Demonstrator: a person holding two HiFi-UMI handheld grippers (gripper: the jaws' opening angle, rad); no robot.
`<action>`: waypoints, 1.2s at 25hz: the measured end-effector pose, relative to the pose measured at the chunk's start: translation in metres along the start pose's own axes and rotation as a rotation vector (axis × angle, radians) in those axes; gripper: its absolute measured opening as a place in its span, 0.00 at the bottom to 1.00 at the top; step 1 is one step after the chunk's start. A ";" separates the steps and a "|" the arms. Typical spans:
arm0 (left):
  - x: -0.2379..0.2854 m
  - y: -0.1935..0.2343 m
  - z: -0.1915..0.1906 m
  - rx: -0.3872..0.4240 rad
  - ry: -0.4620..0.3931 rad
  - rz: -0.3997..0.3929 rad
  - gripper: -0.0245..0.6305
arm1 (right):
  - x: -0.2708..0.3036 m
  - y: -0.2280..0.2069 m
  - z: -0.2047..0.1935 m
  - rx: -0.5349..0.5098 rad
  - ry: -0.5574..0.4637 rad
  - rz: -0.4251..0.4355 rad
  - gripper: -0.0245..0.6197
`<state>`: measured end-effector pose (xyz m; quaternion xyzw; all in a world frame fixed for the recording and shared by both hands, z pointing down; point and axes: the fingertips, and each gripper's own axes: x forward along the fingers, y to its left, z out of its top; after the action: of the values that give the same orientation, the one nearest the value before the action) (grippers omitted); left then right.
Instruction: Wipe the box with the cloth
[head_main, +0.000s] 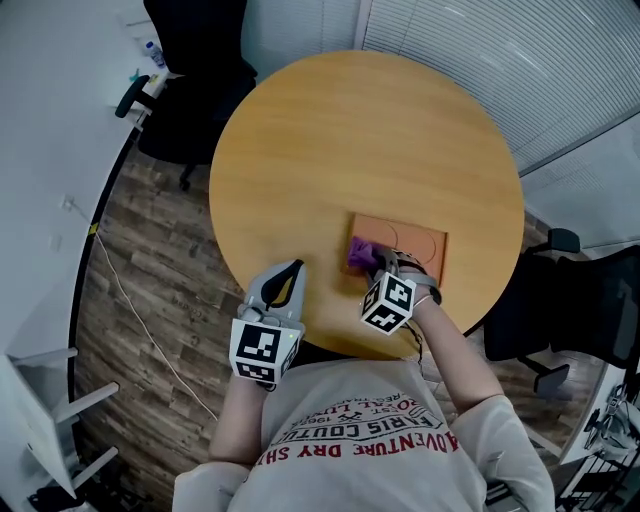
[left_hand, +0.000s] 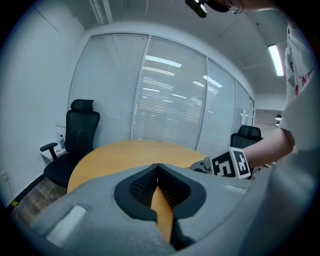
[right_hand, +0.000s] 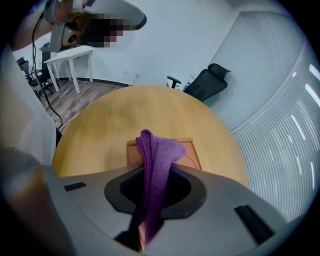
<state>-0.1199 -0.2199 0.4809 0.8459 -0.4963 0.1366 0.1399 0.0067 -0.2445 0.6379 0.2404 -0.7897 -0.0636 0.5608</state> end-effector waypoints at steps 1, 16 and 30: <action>-0.003 0.001 -0.001 0.003 0.002 -0.002 0.05 | -0.002 0.005 0.001 -0.008 0.002 0.000 0.16; -0.032 -0.003 -0.009 0.046 -0.002 -0.066 0.05 | -0.019 0.062 -0.003 0.062 0.037 0.038 0.16; -0.005 -0.025 0.005 0.040 -0.027 -0.096 0.05 | -0.057 0.016 -0.027 0.171 -0.027 -0.033 0.16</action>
<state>-0.0999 -0.2063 0.4720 0.8731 -0.4542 0.1281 0.1228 0.0414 -0.2000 0.6049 0.2995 -0.7958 -0.0083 0.5263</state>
